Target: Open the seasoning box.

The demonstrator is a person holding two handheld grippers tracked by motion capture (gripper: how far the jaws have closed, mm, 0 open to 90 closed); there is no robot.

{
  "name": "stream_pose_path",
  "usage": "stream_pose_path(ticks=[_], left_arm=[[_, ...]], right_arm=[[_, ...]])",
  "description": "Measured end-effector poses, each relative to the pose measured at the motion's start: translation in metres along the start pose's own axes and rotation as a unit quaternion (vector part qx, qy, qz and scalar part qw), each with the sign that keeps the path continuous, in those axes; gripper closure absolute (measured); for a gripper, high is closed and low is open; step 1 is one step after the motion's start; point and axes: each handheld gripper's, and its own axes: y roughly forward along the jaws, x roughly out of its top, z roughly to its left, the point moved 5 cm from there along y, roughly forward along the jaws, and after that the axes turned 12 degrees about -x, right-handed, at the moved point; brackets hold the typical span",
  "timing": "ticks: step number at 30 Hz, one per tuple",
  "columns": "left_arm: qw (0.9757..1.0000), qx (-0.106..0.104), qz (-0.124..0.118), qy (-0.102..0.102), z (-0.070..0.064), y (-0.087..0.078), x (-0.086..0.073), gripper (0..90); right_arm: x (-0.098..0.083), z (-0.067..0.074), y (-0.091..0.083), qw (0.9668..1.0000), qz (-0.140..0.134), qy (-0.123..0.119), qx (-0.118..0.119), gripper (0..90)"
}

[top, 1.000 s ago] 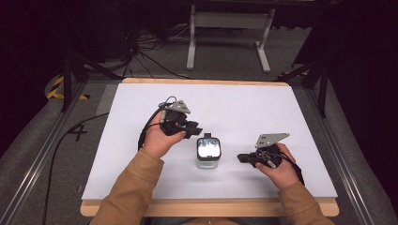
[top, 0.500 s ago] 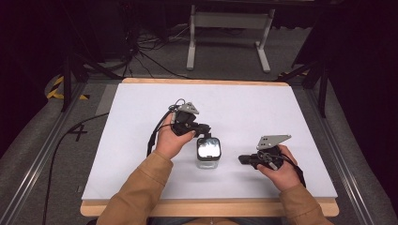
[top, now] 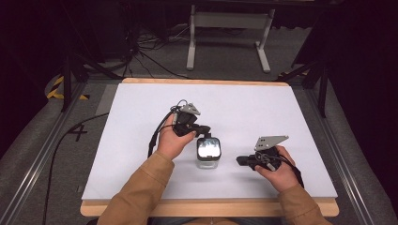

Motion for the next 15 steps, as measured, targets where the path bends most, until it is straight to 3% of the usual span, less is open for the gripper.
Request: stream_pose_path(ticks=[8,15], left_arm=[[0.9999,-0.008,-0.004,-0.009,0.002,0.000,-0.001,90.0],[0.9998,-0.016,-0.010,-0.012,0.004,0.000,-0.002,90.0]], right_arm=[[0.004,0.007,0.002,1.0000,-0.001,-0.007,0.007,88.4],[0.011,0.017,0.002,0.9995,-0.018,-0.011,0.023,89.7]])
